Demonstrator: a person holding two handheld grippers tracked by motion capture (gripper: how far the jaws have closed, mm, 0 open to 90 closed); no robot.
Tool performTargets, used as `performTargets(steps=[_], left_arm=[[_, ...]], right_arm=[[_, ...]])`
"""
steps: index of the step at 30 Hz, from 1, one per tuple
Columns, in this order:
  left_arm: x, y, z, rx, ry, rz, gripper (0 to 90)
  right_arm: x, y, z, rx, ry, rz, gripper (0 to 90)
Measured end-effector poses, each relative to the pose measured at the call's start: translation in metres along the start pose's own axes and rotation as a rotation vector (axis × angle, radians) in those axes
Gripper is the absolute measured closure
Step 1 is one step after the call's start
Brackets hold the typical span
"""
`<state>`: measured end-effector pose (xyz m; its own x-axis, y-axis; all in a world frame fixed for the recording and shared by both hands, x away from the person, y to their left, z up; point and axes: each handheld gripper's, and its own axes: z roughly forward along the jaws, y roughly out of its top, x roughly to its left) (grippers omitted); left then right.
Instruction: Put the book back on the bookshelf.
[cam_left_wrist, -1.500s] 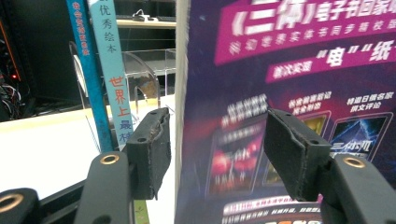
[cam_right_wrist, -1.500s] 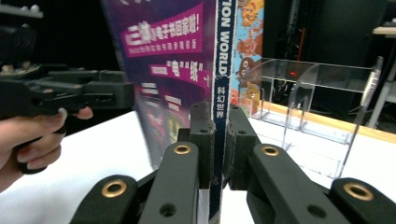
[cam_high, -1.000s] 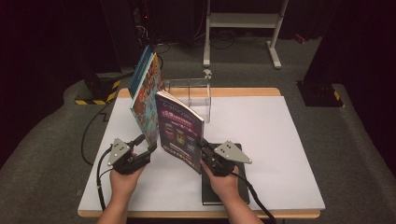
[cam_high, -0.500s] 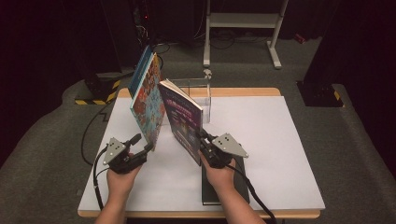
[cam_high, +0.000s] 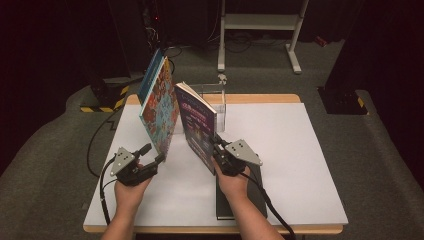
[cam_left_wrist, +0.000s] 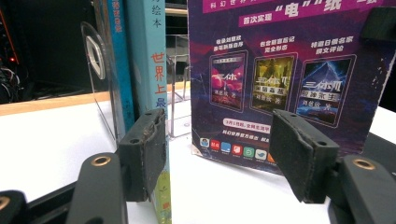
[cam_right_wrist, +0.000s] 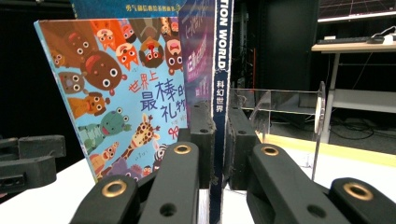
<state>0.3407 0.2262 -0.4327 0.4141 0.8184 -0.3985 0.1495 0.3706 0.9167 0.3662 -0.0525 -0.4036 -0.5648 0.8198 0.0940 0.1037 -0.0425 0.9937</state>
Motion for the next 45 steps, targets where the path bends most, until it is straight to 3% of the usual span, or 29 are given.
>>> performTargets(steps=[9, 11, 14, 20, 25, 31, 37, 45], left_arm=[[-0.002, -0.001, 0.000, -0.012, -0.005, -0.029, 36.8], [-0.003, -0.001, 0.000, -0.010, -0.007, -0.032, 36.8], [-0.004, -0.001, 0.001, -0.007, -0.016, -0.033, 36.4], [-0.009, -0.003, 0.002, 0.025, -0.047, -0.052, 35.3], [-0.023, -0.004, 0.003, 0.033, -0.093, -0.038, 33.0], [-0.045, 0.001, 0.004, 0.037, -0.160, -0.054, 27.7], [-0.062, 0.005, 0.008, 0.040, -0.201, -0.068, 25.4], [-0.098, 0.014, 0.024, 0.034, -0.295, -0.071, 22.7]], right_arm=[[0.006, -0.009, -0.010, 0.024, 0.025, 0.008, 83.2], [0.009, -0.011, -0.013, 0.025, 0.023, -0.022, 83.1], [0.013, -0.013, -0.015, 0.028, 0.027, -0.027, 82.9], [0.016, -0.018, -0.020, 0.033, 0.034, -0.027, 82.3], [0.017, -0.021, -0.023, 0.033, 0.036, -0.033, 81.9], [0.018, -0.022, -0.024, 0.031, 0.046, -0.023, 81.0], [0.020, -0.023, -0.024, 0.028, 0.056, -0.016, 80.1], [0.019, -0.024, -0.025, 0.029, 0.064, -0.011, 79.5]])
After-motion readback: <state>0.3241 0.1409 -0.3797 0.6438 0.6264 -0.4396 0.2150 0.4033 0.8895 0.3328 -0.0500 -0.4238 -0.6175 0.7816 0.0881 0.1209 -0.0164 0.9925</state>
